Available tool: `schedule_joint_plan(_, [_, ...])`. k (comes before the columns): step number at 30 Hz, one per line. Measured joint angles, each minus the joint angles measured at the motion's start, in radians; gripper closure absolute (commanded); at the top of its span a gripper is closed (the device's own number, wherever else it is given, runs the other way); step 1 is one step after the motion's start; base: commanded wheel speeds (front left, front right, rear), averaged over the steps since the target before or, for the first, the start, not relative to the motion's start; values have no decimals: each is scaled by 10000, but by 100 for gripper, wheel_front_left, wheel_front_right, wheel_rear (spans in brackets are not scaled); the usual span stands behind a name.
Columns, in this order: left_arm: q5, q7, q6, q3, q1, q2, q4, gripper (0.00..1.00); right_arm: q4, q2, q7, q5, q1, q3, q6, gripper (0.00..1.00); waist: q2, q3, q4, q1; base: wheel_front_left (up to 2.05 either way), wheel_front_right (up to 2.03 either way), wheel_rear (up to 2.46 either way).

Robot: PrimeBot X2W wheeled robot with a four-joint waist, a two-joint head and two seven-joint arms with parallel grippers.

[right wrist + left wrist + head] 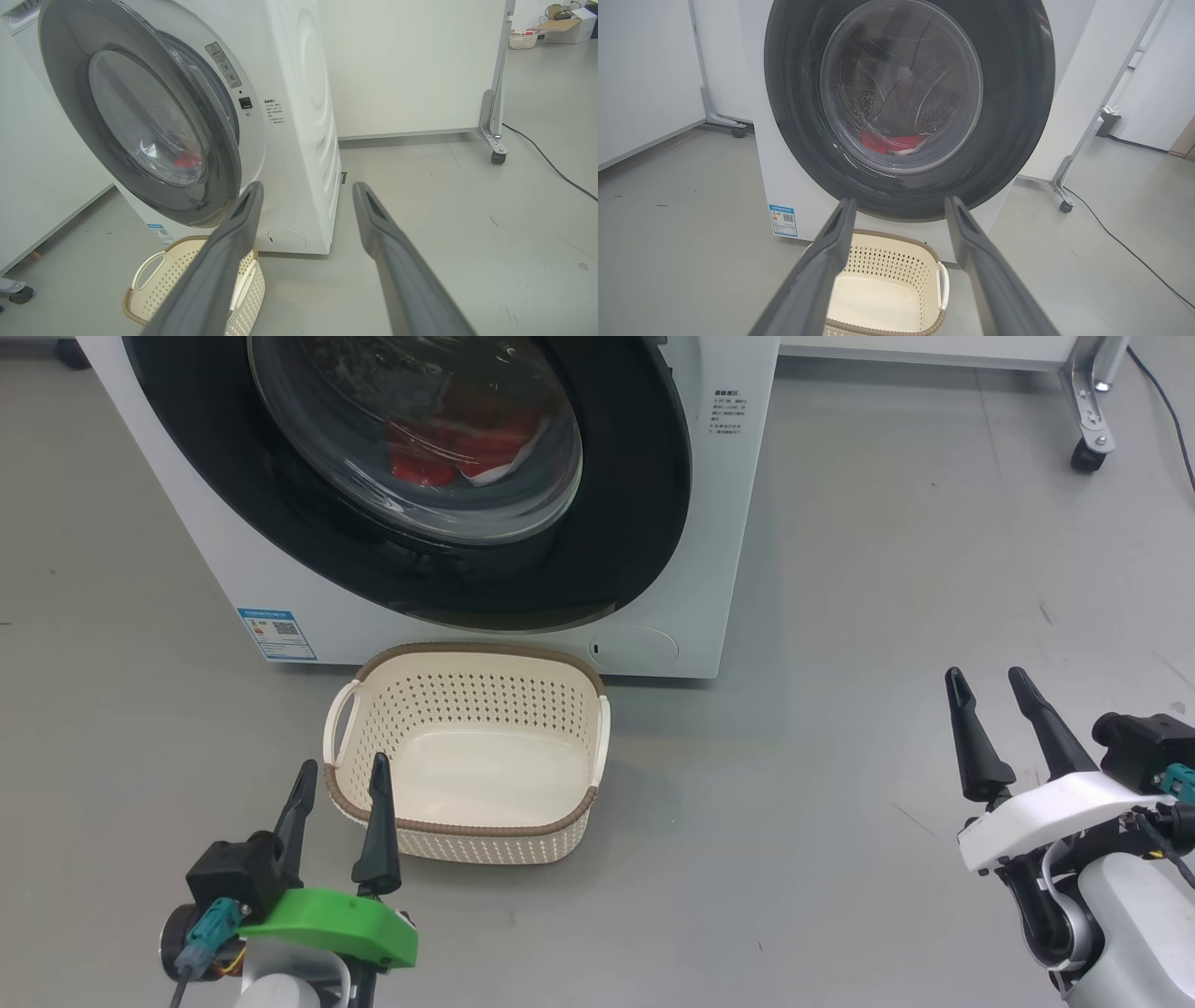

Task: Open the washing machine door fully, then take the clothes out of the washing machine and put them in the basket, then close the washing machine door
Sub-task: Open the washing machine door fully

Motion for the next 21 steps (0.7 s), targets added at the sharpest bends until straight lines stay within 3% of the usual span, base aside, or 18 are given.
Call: schedule_joint_plan(21, [59,0,-46,15,57,0,-27,0,-343,2,-17,-94,253,-88,-247,0,0,33,22,0,0,0,0])
